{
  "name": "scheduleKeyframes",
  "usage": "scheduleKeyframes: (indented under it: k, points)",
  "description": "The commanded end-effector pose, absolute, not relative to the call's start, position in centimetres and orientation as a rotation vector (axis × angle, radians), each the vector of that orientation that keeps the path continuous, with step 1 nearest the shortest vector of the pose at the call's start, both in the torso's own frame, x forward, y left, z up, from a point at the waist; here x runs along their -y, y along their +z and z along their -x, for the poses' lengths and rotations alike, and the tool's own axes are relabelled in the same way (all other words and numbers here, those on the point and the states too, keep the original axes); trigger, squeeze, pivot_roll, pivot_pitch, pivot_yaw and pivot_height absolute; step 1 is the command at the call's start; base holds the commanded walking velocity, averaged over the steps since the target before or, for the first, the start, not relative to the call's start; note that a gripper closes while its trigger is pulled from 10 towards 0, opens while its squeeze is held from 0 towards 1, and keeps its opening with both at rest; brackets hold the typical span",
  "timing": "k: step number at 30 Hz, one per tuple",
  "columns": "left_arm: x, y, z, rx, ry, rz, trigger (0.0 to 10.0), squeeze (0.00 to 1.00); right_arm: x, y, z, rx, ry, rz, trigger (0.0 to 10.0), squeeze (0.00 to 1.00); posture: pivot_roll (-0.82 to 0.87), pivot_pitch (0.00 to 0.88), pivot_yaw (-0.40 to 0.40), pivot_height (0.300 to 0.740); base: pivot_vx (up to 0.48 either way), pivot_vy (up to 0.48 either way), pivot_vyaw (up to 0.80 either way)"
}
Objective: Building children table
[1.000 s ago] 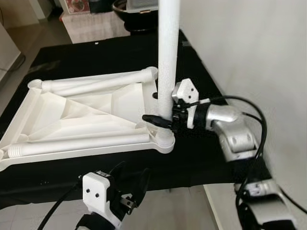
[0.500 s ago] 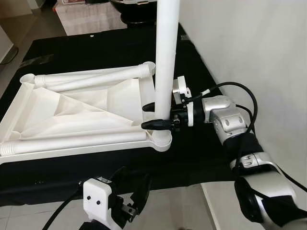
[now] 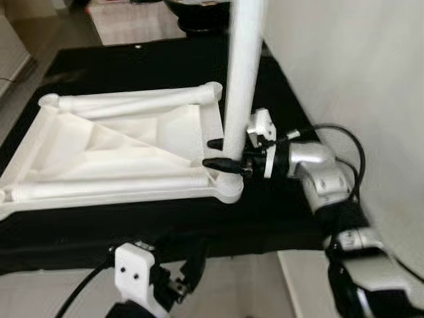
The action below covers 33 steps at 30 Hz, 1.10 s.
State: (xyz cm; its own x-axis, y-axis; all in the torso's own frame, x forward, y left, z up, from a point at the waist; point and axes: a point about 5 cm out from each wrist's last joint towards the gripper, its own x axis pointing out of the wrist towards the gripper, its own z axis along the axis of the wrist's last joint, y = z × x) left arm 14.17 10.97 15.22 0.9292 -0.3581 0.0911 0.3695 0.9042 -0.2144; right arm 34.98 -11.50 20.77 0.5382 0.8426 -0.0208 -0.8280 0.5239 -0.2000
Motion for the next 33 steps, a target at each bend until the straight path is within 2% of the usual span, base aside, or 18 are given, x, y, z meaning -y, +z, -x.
scheduleKeyframes:
  k: [1,2,3,4,12,13,14,15,16,17,22,24,26,27,28,29,33]
  points:
    - [-11.1,14.9,-14.2,0.042,-0.373,0.233,10.0,0.0,13.0,17.3,-33.5,-0.087,0.612,0.199,0.0,0.0,0.08,0.161,0.006,0.74,0.0,0.0,0.0]
    - [-11.3,14.9,-14.4,0.044,-0.375,0.232,10.0,0.0,12.6,15.7,-31.2,-0.136,0.442,0.191,0.0,0.0,0.08,0.155,0.021,0.74,0.0,0.0,0.0]
    - [-11.4,14.8,-14.6,0.045,-0.376,0.231,10.0,0.0,11.9,14.9,-29.6,-0.16,0.376,0.177,0.0,0.0,0.08,0.148,0.024,0.74,0.0,0.0,0.0]
    - [-11.4,14.7,-14.8,0.045,-0.378,0.231,10.0,0.0,11.1,14.6,-29.2,-0.169,0.359,0.153,0.0,0.0,0.07,0.131,0.032,0.74,0.0,0.0,0.0]
    - [-11.4,14.4,-15.4,0.044,-0.384,0.233,10.0,0.0,8.8,14.7,-30.5,-0.15,0.416,0.132,0.0,0.0,0.08,0.109,0.028,0.74,0.0,0.0,0.0]
    - [-11.5,14.4,-15.5,0.046,-0.379,0.232,10.0,0.0,8.3,15.0,-30.5,-0.15,0.427,0.126,8.6,0.0,0.09,0.106,0.029,0.74,0.0,0.0,0.0]
    - [-11.6,14.4,-15.5,0.049,-0.376,0.231,10.0,0.0,7.9,15.3,-30.6,-0.142,0.451,0.105,10.0,0.0,0.08,0.105,0.03,0.74,0.0,0.0,0.0]
    - [-11.6,14.4,-15.6,0.051,-0.374,0.23,10.0,0.0,7.7,15.7,-30.8,-0.121,0.515,0.111,10.0,0.25,0.08,0.105,0.03,0.74,0.0,0.0,0.0]
    - [-11.7,14.5,-15.6,0.052,-0.373,0.229,10.0,0.0,7.5,16.1,-30.6,-0.114,0.538,0.118,10.0,0.25,0.08,0.108,0.032,0.74,0.0,0.0,0.0]
    - [-11.7,14.5,-15.6,0.054,-0.374,0.23,10.0,0.0,7.6,16.5,-30.8,-0.101,0.565,0.102,10.0,1.0,0.08,0.11,0.031,0.74,0.0,0.0,0.0]
    - [-11.6,14.5,-15.6,0.056,-0.377,0.232,10.0,0.0,7.6,17.2,-31.0,-0.078,0.641,0.055,10.0,1.0,0.08,0.114,0.03,0.74,0.0,0.0,0.0]
    - [-11.5,14.6,-15.5,0.058,-0.378,0.234,10.0,0.0,7.9,18.2,-32.1,-0.02,0.851,0.066,10.0,1.0,0.09,0.126,0.026,0.74,0.0,0.0,0.0]
    - [-11.5,14.6,-15.5,0.058,-0.378,0.234,10.0,0.0,8.1,18.5,-32.4,-0.005,0.926,0.071,10.0,1.0,0.09,0.128,0.026,0.74,0.0,0.0,0.0]
    - [-11.4,14.7,-15.4,0.058,-0.378,0.234,10.0,0.0,8.2,19.0,-32.5,0.012,1.03,0.109,10.0,0.4,0.09,0.133,0.029,0.74,0.0,0.0,0.0]
    - [-11.4,14.7,-15.4,0.058,-0.378,0.234,10.0,0.0,8.2,19.0,-32.5,0.012,1.03,0.109,10.0,0.4,0.09,0.133,0.029,0.74,0.0,0.0,0.0]
    - [-11.4,14.7,-15.2,0.059,-0.378,0.235,10.0,0.0,8.2,19.4,-32.4,0.019,1.136,0.146,10.0,0.0,0.09,0.138,0.029,0.74,0.0,0.0,0.0]
    - [-11.4,14.8,-14.9,0.055,-0.382,0.237,10.0,0.0,8.5,20.0,-32.7,0.005,1.362,0.25,10.0,0.0,0.1,0.148,0.028,0.74,0.0,0.0,0.0]
